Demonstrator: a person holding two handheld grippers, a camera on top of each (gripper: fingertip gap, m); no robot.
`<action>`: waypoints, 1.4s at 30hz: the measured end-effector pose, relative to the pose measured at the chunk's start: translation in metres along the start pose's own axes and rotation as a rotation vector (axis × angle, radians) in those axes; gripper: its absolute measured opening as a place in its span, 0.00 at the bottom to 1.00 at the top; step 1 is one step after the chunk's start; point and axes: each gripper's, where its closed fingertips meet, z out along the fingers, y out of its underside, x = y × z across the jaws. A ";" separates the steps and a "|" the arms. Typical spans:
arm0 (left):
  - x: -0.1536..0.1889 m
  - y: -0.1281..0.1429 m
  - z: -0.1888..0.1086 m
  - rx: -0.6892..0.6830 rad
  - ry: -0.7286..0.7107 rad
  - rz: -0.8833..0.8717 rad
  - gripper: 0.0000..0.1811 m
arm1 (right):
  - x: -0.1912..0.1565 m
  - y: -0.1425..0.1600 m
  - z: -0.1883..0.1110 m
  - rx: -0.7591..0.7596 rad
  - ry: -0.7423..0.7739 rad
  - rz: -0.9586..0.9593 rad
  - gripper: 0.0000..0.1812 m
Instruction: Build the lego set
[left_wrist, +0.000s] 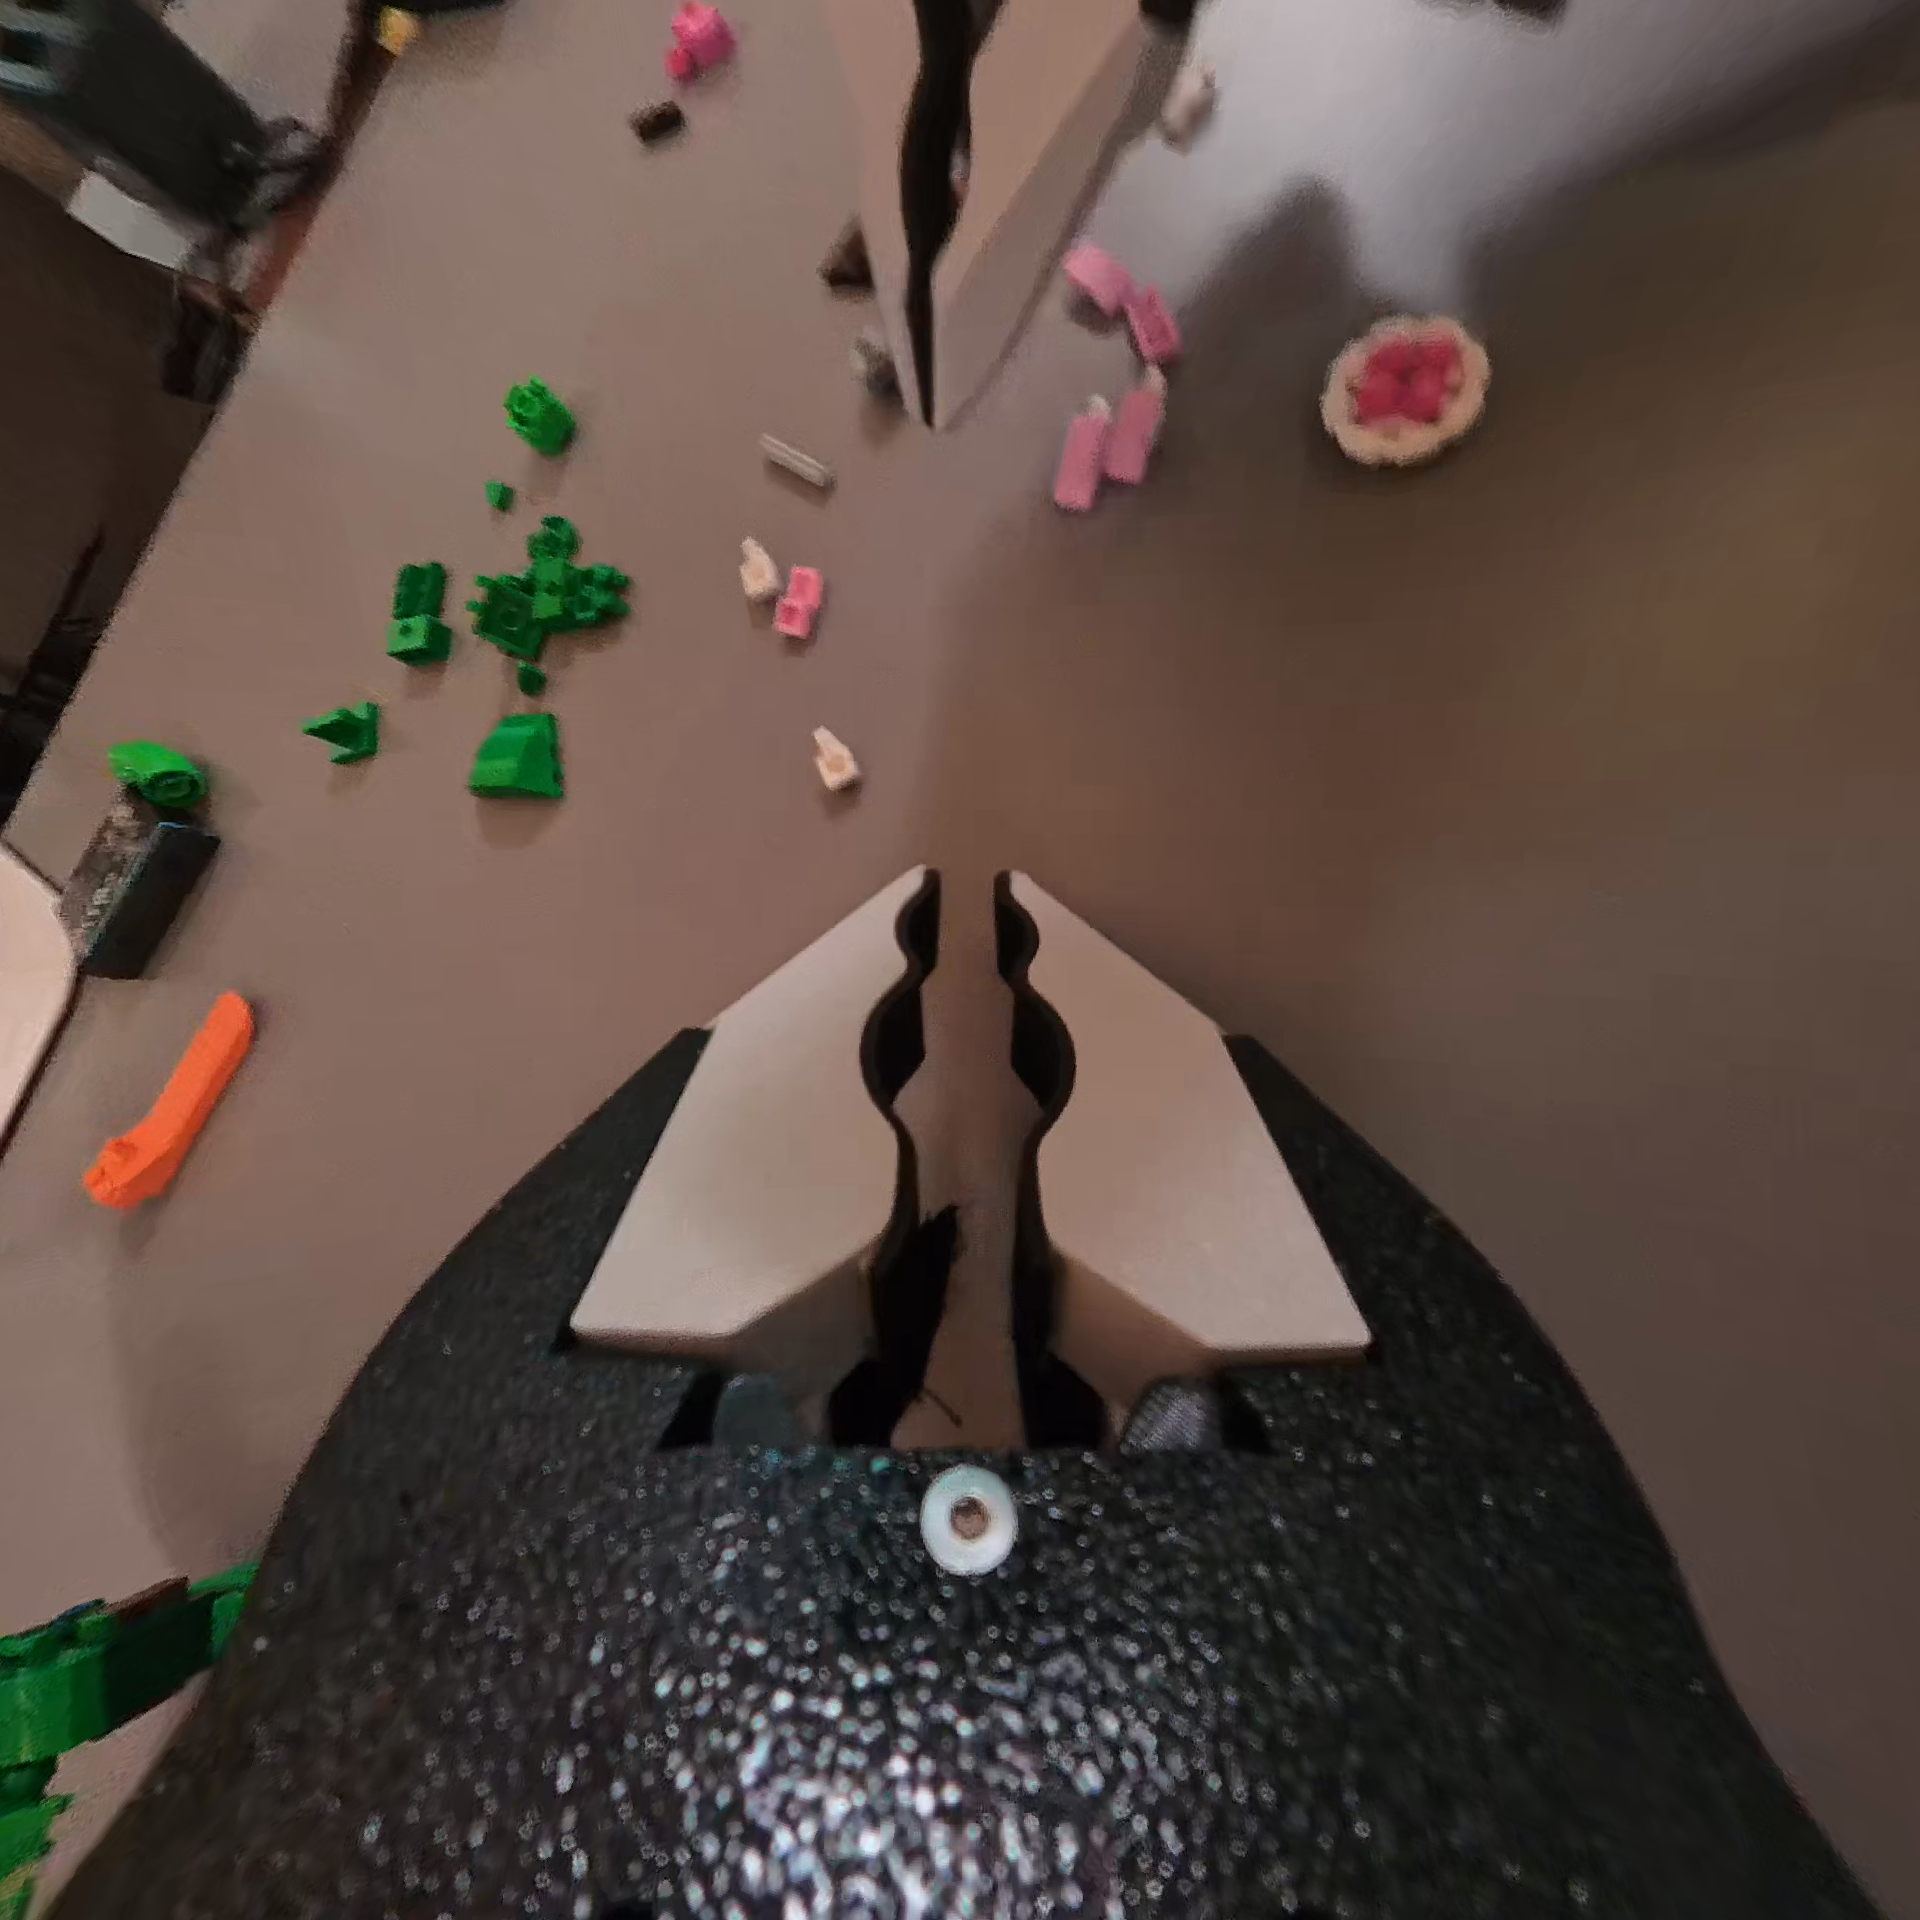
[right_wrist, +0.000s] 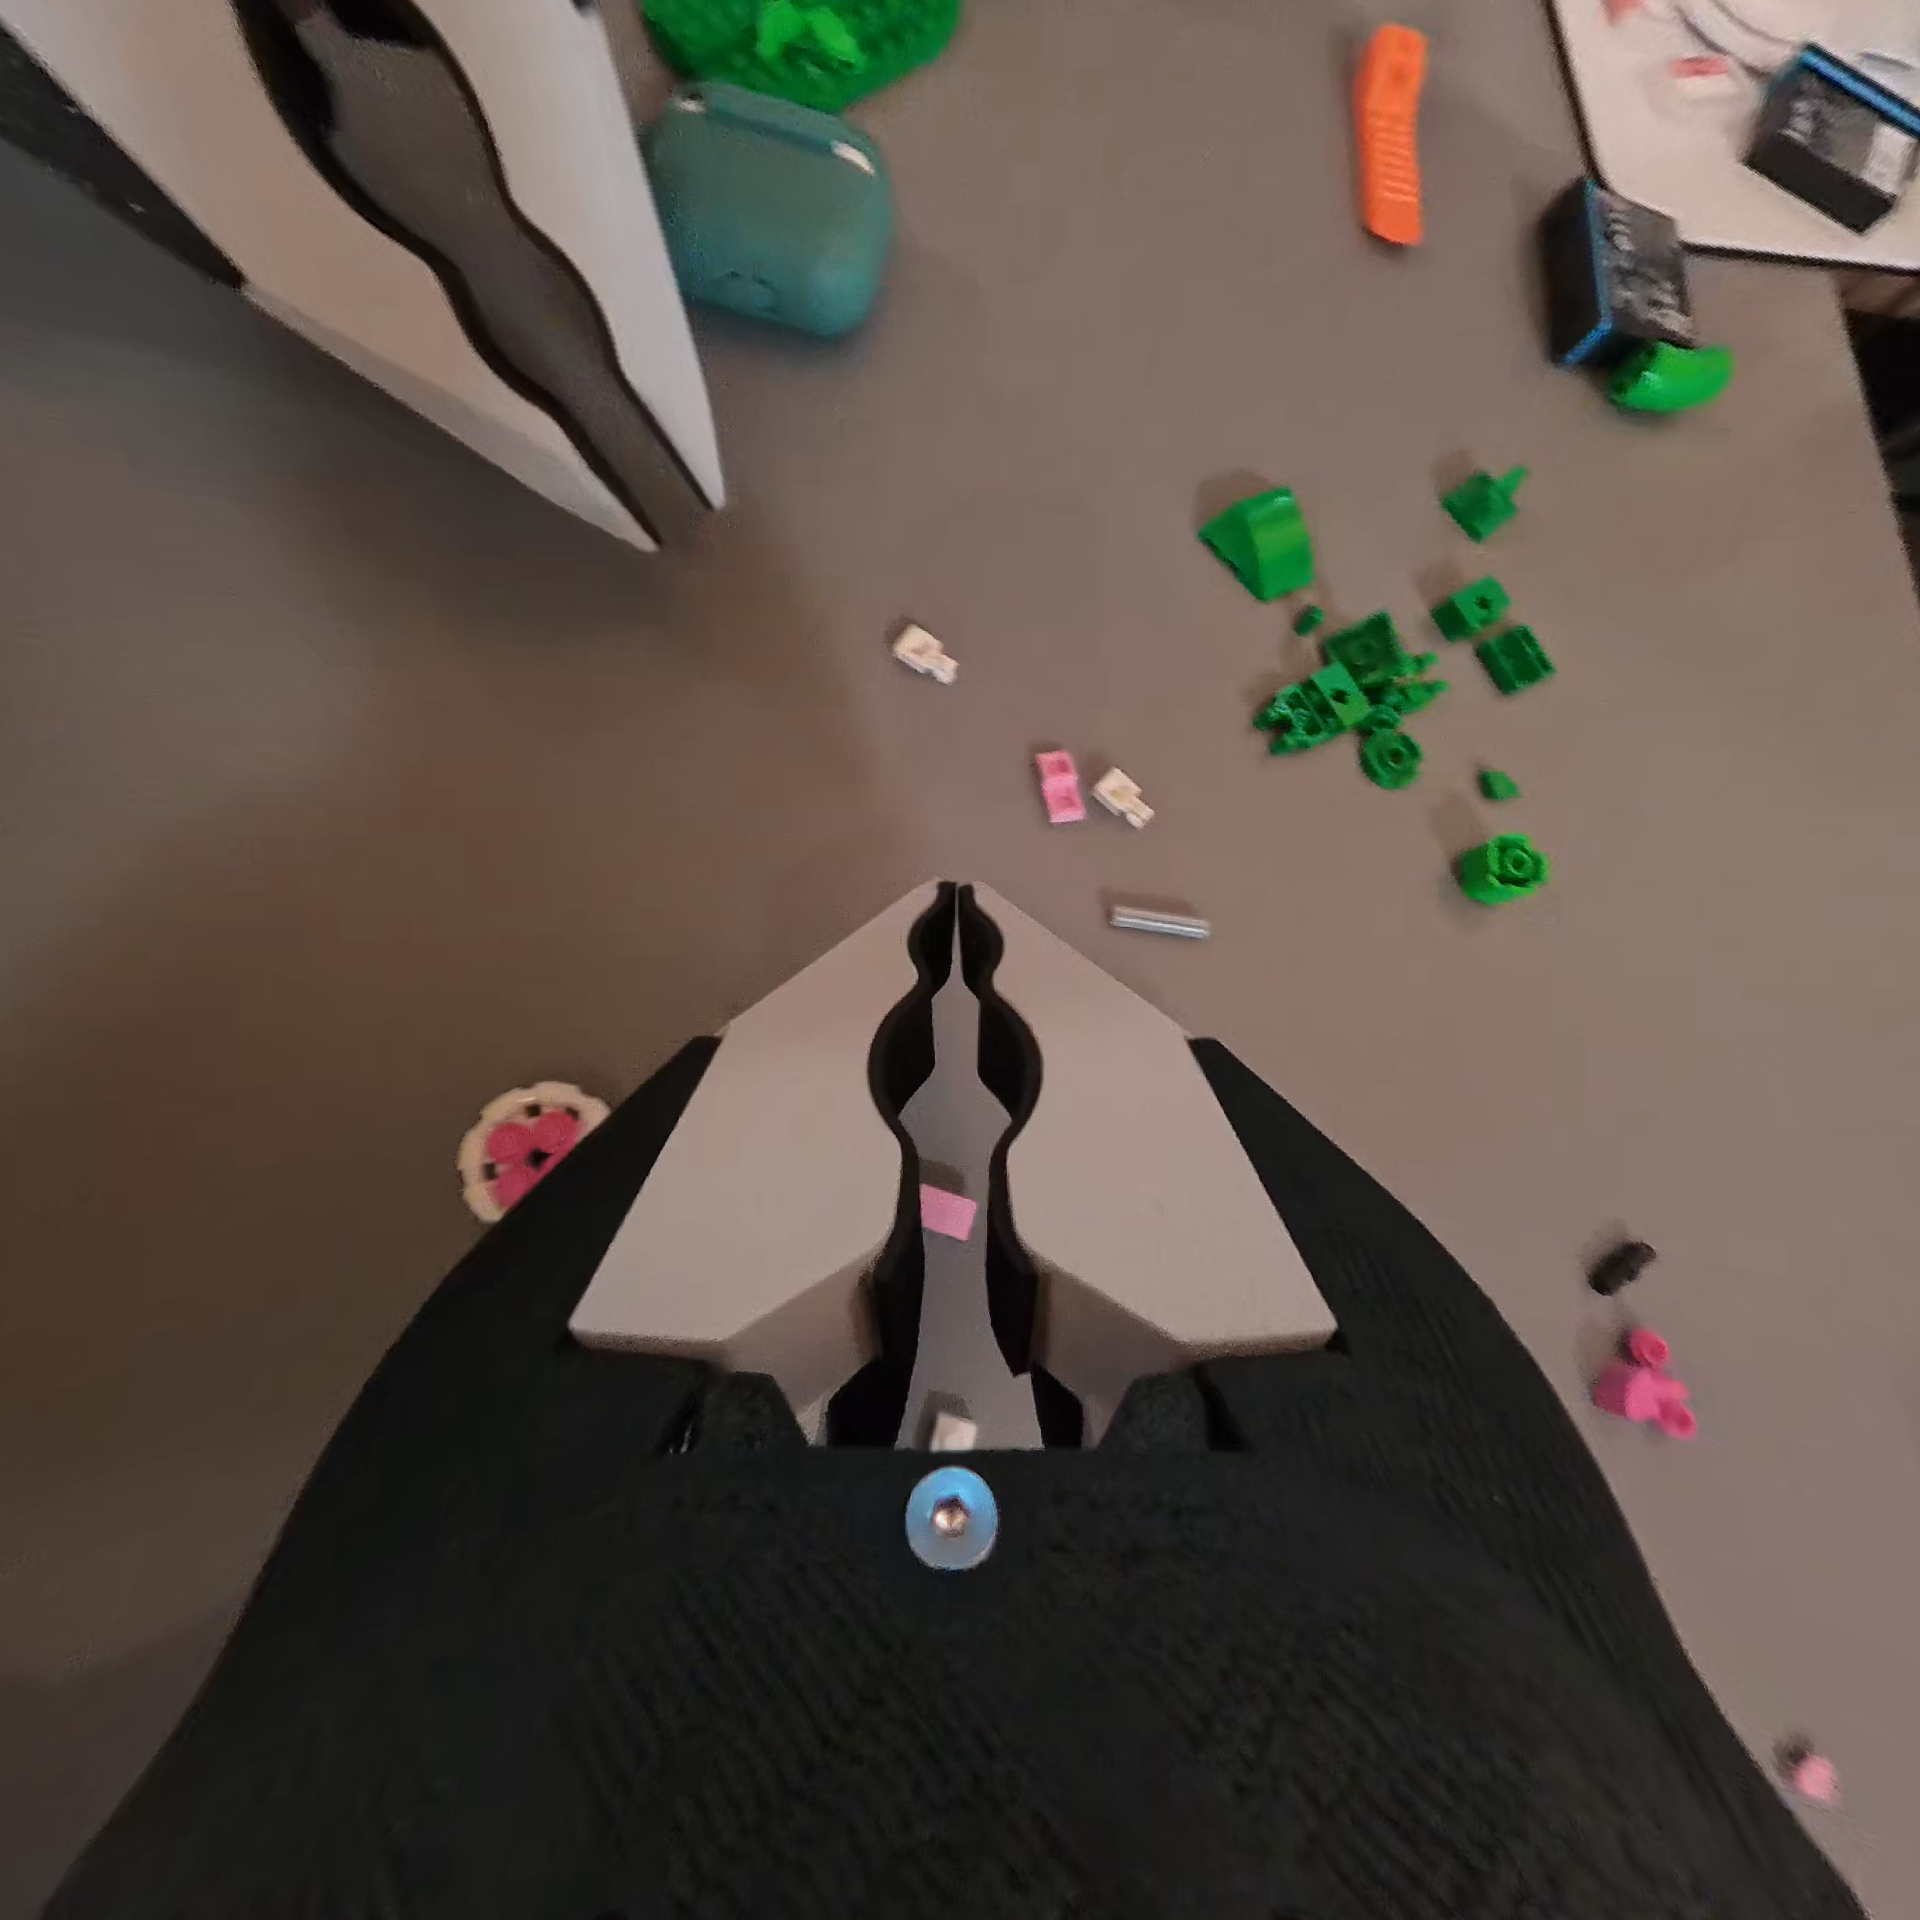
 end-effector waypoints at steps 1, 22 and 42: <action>-0.005 -0.007 0.000 0.044 -0.039 -0.028 0.05 | 0.004 0.001 0.000 0.001 0.021 0.006 0.00; -0.057 -0.114 -0.072 1.060 -0.533 0.013 0.21 | 0.051 -0.008 -0.161 0.618 1.326 0.156 0.10; -0.082 -0.094 -0.084 1.025 -0.633 0.000 0.16 | 0.053 -0.002 -0.126 0.492 1.334 0.064 0.09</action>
